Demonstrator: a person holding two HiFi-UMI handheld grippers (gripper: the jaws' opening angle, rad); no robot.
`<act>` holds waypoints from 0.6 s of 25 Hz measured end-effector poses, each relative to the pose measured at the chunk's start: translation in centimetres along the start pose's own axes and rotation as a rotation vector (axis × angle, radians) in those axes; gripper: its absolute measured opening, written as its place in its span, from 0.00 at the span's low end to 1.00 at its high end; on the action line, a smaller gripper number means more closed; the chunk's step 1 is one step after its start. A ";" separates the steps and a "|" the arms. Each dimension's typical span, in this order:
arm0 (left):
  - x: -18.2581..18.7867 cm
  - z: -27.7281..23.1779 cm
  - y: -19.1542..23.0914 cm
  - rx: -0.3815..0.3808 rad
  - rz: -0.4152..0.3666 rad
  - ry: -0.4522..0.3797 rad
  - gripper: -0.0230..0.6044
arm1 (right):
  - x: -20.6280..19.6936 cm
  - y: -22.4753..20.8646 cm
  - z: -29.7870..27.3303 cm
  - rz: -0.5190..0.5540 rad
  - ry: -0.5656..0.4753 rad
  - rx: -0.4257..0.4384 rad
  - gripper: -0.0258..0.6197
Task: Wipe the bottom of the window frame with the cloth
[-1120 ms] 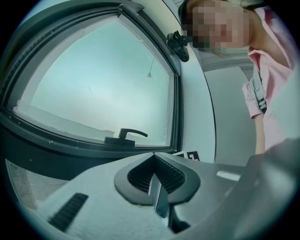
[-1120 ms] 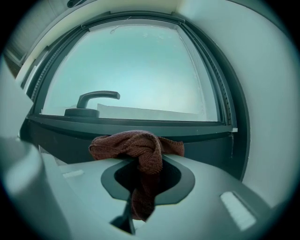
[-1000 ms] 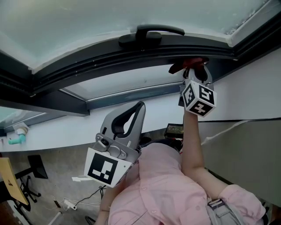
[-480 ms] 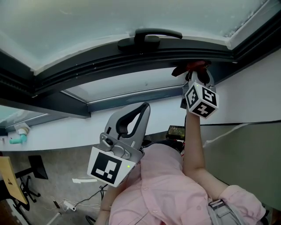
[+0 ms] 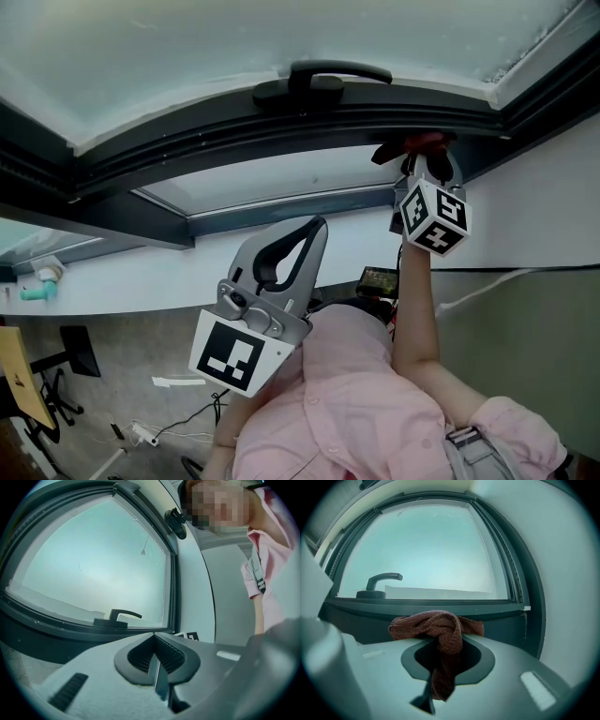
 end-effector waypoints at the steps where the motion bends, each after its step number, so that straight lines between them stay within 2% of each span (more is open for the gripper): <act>1: -0.1 0.0 -0.1 0.000 0.000 0.002 0.04 | 0.0 0.0 0.0 0.002 -0.001 0.002 0.14; 15: -0.1 -0.3 -0.4 -0.005 -0.009 -0.001 0.04 | -0.1 -0.1 0.1 0.005 -0.010 0.012 0.14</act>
Point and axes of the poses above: the fingertips, and each gripper's own axes: z backward along the fingers, y to its left, x out of its top, the point moved 2 cm from there along z, backward along the fingers, and after that the axes turned 7 degrees about -y, right-handed, at the moved point
